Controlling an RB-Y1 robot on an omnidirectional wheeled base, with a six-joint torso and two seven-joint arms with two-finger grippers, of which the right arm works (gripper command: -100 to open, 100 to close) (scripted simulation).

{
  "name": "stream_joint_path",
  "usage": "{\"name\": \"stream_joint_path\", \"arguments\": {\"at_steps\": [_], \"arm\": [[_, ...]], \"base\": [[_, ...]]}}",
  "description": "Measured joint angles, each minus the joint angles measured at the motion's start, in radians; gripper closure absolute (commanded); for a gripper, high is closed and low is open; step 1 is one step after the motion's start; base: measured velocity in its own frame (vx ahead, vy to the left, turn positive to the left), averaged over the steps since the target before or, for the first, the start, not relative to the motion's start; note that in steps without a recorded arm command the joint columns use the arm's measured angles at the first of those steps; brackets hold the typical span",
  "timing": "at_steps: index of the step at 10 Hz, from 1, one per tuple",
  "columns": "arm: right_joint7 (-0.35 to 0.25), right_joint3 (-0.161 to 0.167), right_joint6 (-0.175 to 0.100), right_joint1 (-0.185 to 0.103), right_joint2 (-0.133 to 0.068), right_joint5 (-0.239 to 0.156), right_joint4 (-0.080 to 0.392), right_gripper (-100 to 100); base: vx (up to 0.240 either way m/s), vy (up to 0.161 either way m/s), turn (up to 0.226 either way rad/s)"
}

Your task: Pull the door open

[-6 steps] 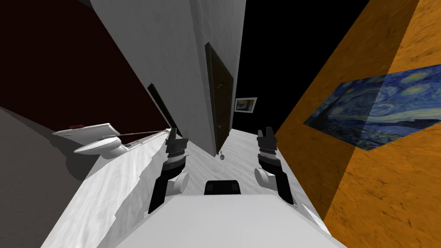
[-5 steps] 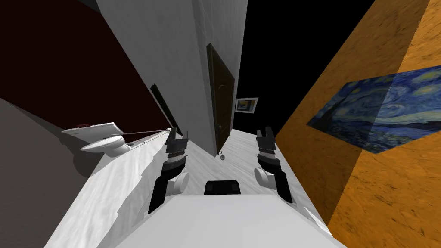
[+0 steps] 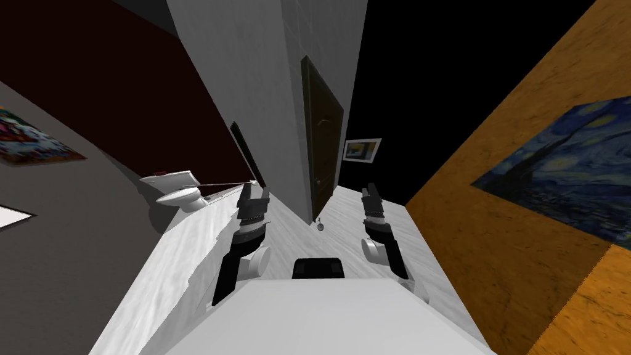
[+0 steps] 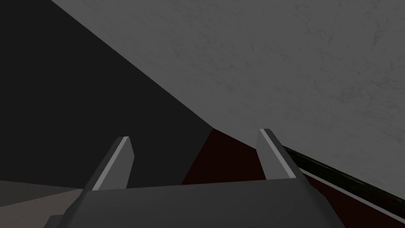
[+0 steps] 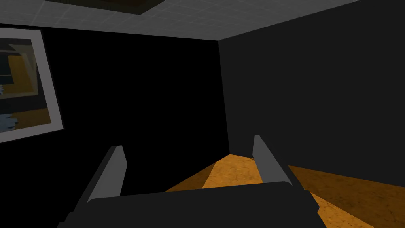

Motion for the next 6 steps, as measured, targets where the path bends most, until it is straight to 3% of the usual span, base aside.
{"name": "stream_joint_path", "arguments": {"at_steps": [6], "arm": [[0.086, 0.008, -0.011, -0.054, -0.061, 0.068, 0.148, -100]], "base": [[0.063, -0.081, 0.195]]}}
